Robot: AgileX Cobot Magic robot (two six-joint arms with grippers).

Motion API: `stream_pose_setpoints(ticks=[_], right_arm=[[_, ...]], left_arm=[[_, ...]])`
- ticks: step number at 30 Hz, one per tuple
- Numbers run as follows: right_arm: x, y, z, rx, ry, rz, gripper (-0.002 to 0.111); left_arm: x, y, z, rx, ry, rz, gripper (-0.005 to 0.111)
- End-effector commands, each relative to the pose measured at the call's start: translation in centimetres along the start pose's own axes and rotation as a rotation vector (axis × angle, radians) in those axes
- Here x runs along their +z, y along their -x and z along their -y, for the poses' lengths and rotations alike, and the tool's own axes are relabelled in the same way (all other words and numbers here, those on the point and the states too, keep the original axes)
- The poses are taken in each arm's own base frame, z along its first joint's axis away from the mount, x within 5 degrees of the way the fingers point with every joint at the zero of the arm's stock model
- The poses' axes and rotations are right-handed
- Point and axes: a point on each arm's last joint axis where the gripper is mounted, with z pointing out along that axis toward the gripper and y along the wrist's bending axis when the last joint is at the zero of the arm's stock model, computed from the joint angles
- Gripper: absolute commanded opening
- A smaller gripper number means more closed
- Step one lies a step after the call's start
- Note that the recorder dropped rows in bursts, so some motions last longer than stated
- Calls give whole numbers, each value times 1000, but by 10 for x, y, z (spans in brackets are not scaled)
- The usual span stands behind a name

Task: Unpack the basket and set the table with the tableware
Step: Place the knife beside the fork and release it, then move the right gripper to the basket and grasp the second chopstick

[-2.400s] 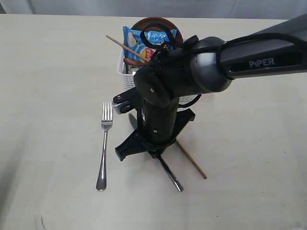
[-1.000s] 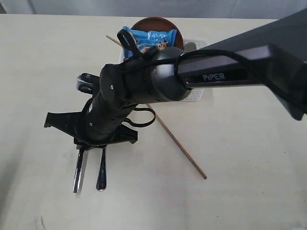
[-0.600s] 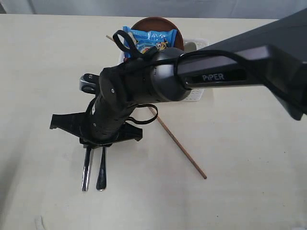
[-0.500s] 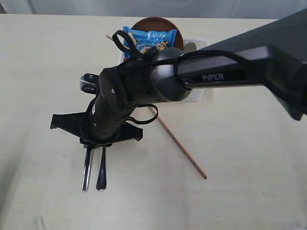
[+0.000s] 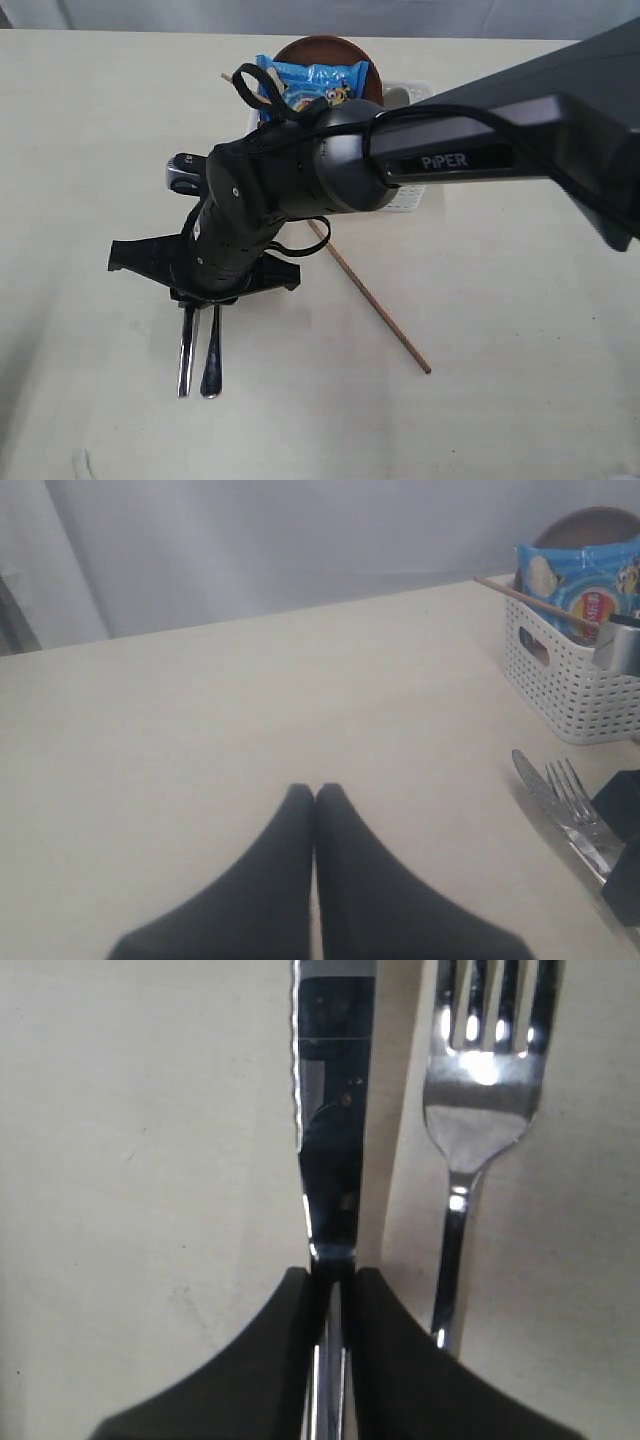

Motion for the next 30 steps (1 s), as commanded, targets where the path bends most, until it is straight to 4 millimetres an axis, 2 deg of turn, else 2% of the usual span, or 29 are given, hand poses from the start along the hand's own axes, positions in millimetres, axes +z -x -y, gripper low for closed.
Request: stream_pose_setpoints(ticks=[1, 2, 6, 9, 14, 18, 25, 30], right_arm=[[-1, 3, 0, -4, -1, 9, 30], [-1, 3, 0, 3, -1, 9, 35], [-2, 4, -1, -1, 1, 10, 35], [-7, 10, -9, -40, 24, 26, 35], [-25, 24, -31, -144, 34, 43, 35], [-48, 39, -40, -232, -54, 34, 35], [-96, 73, -26, -277, -252, -8, 35], [-125, 100, -9, -267, -291, 87, 35]], left_arm=[[0, 0, 0, -3, 2, 8, 0], [0, 0, 0, -3, 2, 8, 0], [0, 0, 0, -3, 2, 8, 0], [0, 0, 0, -3, 2, 8, 0], [0, 0, 0, -3, 2, 8, 0], [0, 0, 0, -3, 2, 8, 0], [0, 0, 0, -3, 2, 8, 0], [0, 0, 0, -3, 2, 8, 0]])
